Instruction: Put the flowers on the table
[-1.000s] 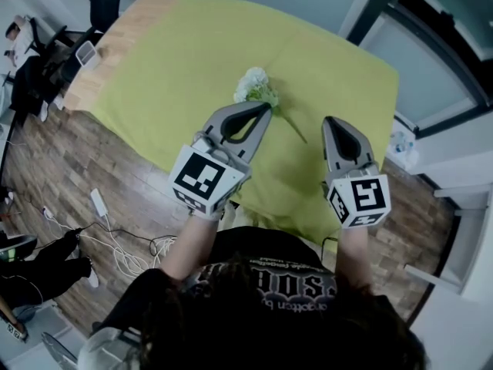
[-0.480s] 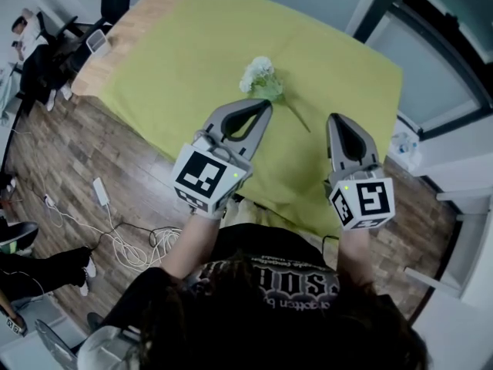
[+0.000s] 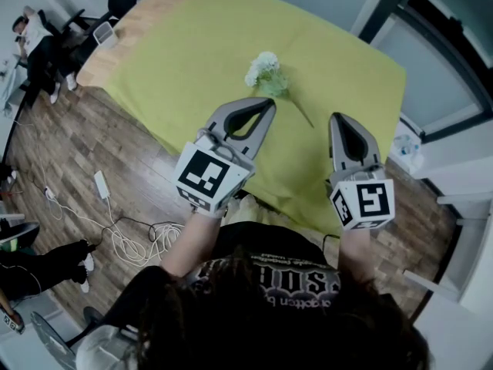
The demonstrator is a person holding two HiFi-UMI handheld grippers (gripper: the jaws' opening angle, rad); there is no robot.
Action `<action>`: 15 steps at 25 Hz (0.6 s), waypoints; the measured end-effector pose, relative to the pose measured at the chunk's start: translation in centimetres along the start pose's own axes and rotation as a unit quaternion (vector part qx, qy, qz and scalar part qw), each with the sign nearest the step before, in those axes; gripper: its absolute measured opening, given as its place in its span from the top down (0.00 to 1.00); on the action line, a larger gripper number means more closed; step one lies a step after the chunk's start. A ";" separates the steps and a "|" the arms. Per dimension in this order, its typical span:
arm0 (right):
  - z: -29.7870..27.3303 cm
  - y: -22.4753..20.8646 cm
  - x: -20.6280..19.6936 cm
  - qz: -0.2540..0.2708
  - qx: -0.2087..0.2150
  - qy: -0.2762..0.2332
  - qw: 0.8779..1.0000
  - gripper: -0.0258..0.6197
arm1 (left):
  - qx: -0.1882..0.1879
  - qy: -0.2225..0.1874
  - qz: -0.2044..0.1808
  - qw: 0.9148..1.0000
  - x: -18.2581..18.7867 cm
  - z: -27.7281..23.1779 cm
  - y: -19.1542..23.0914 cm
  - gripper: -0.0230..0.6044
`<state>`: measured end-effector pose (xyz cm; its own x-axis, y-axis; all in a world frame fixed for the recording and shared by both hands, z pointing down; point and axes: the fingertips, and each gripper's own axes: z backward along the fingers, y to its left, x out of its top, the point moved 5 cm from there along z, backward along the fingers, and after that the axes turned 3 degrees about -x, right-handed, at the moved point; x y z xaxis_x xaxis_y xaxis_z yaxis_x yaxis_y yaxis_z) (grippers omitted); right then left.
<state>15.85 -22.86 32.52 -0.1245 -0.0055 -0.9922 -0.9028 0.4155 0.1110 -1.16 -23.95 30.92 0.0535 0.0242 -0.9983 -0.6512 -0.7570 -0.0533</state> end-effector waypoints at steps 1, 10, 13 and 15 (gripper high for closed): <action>0.1 0.1 0.1 0.000 0.000 -0.001 1.000 0.91 | 0.001 0.000 -0.001 1.000 0.0 0.1 0.0 0.97; 0.5 0.3 0.7 -0.006 -0.007 -0.011 1.000 0.91 | 0.001 -0.001 0.000 1.000 0.0 0.3 0.1 0.97; 0.6 0.1 0.8 -0.005 -0.011 -0.013 1.000 0.91 | 0.000 -0.003 0.001 1.000 0.0 0.1 0.0 0.97; 0.8 0.1 0.9 -0.004 -0.011 -0.014 1.000 0.91 | 0.000 -0.004 0.000 1.000 0.0 0.0 0.0 0.97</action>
<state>15.95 -22.13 31.64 -0.1061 0.0163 -0.9942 -0.9129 0.3948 0.1039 -1.12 -23.97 30.93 0.0474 0.0304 -0.9984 -0.6509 -0.7572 -0.0539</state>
